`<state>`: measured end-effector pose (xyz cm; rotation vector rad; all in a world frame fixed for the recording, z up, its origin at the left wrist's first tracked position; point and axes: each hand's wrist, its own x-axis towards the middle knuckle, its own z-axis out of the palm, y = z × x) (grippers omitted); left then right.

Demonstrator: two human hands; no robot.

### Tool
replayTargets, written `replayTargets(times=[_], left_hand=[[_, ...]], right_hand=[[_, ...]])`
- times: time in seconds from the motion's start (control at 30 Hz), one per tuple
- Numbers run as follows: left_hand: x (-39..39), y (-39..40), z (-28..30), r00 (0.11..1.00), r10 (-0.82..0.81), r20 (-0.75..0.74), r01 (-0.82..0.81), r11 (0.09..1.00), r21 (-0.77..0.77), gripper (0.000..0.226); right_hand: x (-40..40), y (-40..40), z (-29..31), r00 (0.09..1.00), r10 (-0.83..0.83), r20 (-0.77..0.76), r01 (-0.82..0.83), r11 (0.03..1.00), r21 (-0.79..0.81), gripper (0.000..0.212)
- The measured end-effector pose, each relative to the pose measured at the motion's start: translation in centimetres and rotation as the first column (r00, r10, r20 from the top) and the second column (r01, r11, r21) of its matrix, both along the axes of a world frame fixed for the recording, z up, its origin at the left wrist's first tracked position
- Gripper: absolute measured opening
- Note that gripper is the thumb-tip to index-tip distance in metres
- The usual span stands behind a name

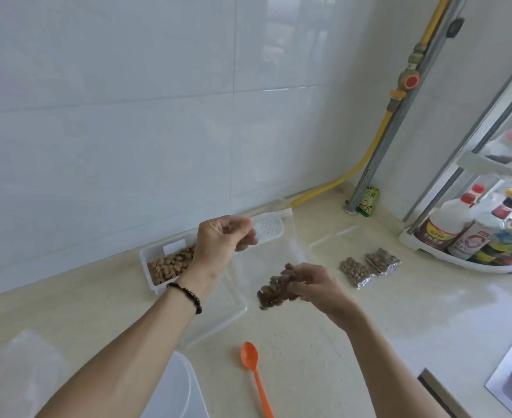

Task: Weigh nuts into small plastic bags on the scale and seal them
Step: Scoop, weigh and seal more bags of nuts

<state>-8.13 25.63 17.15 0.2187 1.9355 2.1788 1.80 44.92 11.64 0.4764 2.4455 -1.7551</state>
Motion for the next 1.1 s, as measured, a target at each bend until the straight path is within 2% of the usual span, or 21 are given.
replayTargets(times=[0.13, 0.23, 0.3, 0.4, 0.5, 0.7, 0.83, 0.97, 1.07, 1.1], left_hand=[[-3.4, 7.5, -4.8, 0.997, 0.050, -0.056, -0.062, 0.969, -0.240, 0.013], [-5.5, 13.6, -8.5, 0.988, -0.041, -0.151, -0.033, 0.889, -0.457, 0.017], [-6.6, 17.6, -10.3, 0.983, -0.086, -0.163, -0.016, 0.843, -0.538, 0.014], [-7.8, 22.9, -12.5, 0.977, -0.149, -0.153, 0.029, 0.803, -0.595, 0.017], [-8.8, 26.6, -14.7, 0.973, -0.181, -0.141, 0.050, 0.768, -0.639, 0.020], [-10.4, 29.7, -17.5, 0.975, -0.202, -0.088, 0.077, 0.688, -0.722, 0.019], [-10.9, 30.4, -18.2, 0.975, -0.207, -0.082, 0.080, 0.668, -0.740, 0.024], [-11.1, 30.2, -18.6, 0.973, -0.208, -0.097, 0.075, 0.687, -0.723, 0.045], [-11.1, 29.2, -18.3, 0.956, -0.249, -0.152, 0.040, 0.628, -0.777, 0.035], [-11.1, 28.5, -18.0, 0.956, -0.247, -0.158, 0.028, 0.612, -0.790, 0.045]], right_hand=[[-1.6, 7.7, -2.9, 0.990, -0.136, 0.024, 0.134, 0.989, 0.069, 0.010], [-2.2, 14.5, -5.4, 0.957, -0.288, 0.024, 0.282, 0.948, 0.148, 0.021], [-2.6, 18.6, -6.9, 0.939, -0.341, 0.035, 0.327, 0.922, 0.209, 0.021], [-3.4, 23.6, -8.3, 0.922, -0.386, 0.043, 0.358, 0.888, 0.287, 0.026], [-4.2, 26.6, -9.9, 0.933, -0.353, 0.063, 0.298, 0.860, 0.414, 0.030], [-5.4, 28.0, -12.0, 0.931, -0.357, 0.075, 0.242, 0.758, 0.606, 0.030], [-5.5, 28.0, -12.5, 0.937, -0.348, 0.011, 0.253, 0.703, 0.664, 0.030], [-5.4, 28.2, -12.8, 0.947, -0.320, 0.029, 0.205, 0.670, 0.714, 0.037], [-6.1, 27.7, -12.1, 0.943, -0.333, 0.022, 0.218, 0.663, 0.716, 0.040], [-6.6, 27.3, -11.8, 0.945, -0.326, 0.018, 0.218, 0.671, 0.709, 0.043]])
